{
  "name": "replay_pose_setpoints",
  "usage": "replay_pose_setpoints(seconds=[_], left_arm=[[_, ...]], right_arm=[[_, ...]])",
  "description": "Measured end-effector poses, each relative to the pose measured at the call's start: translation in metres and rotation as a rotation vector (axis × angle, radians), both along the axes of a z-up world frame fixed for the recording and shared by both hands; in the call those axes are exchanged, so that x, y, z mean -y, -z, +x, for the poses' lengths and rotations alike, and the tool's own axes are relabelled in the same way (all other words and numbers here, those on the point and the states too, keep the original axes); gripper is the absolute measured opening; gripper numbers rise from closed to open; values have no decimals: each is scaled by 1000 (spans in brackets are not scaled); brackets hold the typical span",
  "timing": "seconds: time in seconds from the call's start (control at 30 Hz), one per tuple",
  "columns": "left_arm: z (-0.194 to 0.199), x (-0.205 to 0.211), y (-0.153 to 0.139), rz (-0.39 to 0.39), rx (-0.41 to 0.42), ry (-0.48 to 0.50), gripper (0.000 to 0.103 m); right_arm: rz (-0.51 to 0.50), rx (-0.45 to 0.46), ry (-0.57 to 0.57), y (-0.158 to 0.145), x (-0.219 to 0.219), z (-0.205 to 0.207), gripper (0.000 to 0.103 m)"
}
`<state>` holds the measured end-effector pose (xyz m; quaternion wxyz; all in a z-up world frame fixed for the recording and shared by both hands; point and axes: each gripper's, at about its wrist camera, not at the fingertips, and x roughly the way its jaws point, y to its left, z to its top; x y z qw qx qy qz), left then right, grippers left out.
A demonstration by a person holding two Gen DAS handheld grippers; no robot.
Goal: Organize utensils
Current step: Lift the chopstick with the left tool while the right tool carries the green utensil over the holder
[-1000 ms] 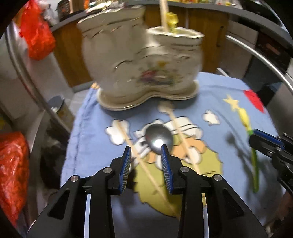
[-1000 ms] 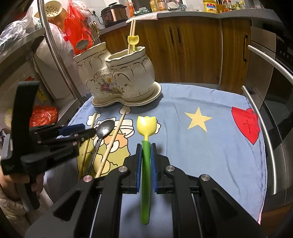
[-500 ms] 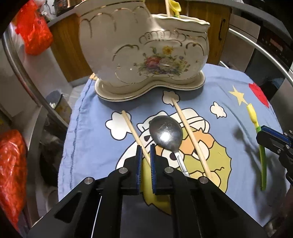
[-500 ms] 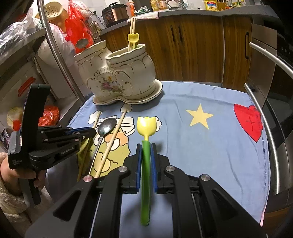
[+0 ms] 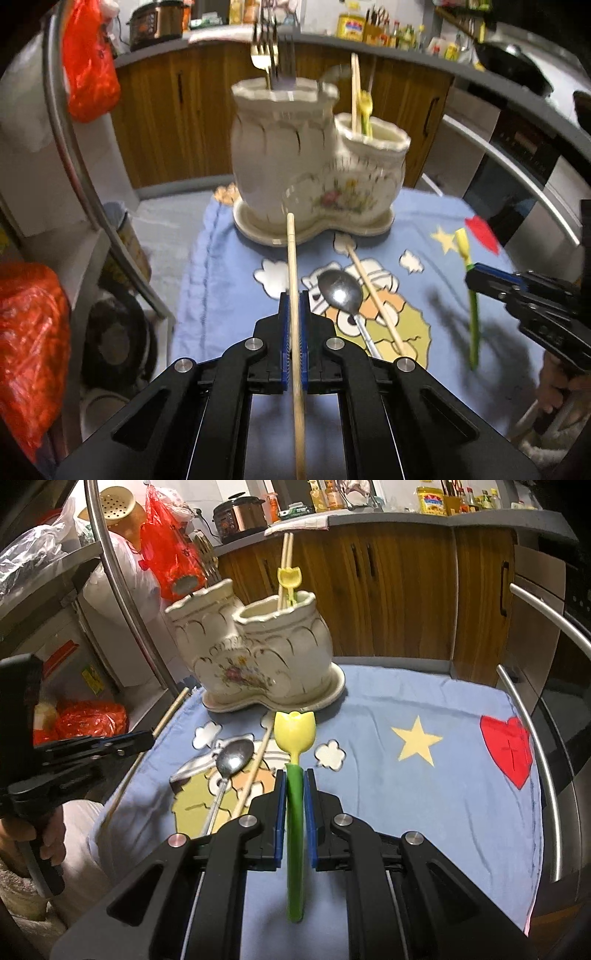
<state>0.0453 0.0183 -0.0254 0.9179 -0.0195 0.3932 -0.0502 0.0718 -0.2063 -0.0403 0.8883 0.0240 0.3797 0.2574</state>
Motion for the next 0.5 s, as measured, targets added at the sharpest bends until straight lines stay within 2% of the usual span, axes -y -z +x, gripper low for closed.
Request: replay_pose_setpoints(seconds=[0.3,0.5], left_arm=[[-14,-26,-60,-71,217,7,5],[7,-34,-98,-92,353,10,5]], right_arm=[[19,109,23,-39,-11,12,9],[58,192,40,-70,-21,33,9]])
